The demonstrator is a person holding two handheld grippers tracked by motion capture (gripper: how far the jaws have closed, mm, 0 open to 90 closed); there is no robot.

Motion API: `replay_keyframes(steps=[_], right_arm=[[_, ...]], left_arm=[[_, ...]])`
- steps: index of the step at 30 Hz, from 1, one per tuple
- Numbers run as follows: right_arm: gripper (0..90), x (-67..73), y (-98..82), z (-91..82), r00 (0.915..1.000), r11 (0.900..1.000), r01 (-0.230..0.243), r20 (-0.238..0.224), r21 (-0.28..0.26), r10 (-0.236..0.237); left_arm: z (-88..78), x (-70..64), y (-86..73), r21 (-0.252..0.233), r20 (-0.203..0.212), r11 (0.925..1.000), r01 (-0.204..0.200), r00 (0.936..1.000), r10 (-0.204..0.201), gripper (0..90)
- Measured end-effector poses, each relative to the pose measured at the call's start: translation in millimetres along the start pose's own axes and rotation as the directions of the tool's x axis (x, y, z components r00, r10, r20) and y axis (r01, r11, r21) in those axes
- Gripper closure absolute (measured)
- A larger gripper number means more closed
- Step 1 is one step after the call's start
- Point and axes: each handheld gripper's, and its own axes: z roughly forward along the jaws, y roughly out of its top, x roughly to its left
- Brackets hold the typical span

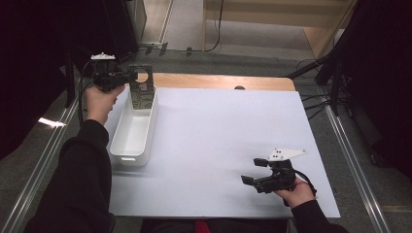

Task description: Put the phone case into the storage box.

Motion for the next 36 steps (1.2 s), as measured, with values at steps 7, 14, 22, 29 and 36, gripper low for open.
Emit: replay_keyframes(steps=[7,14,22,29,36], right_arm=[[12.5,0.0,0.4,0.7,1.0,1.0,-0.001,0.008,-0.003,0.001],[12.5,-0.4,0.5,0.6,1.0,1.0,0.002,0.008,-0.005,-0.002],[12.6,-0.3,0.1,-0.4,1.0,1.0,0.002,0.009,-0.007,-0.002],[12.6,-1.1,0.0,0.0,0.9999,1.0,0.0,0.013,-0.005,0.0],[12.6,-0.9,0.0,0.3,0.9999,1.0,0.004,0.012,-0.006,-0.004]], left_arm=[[1.8,4.9,-4.0,-0.006,0.006,0.9999,0.009,0.9999,-0.009,72.0],[4.9,4.0,-7.7,-0.005,-0.009,1.0,-0.001,1.0,0.001,72.0],[8.3,5.9,-12.6,-0.009,-0.011,0.9999,0.008,0.9999,-0.009,72.1],[11.9,5.7,-16.2,0.002,-0.005,0.9999,0.011,0.9999,-0.011,72.0],[16.5,6.0,-19.7,0.02,-0.005,0.9997,0.014,0.9999,-0.014,72.0]])
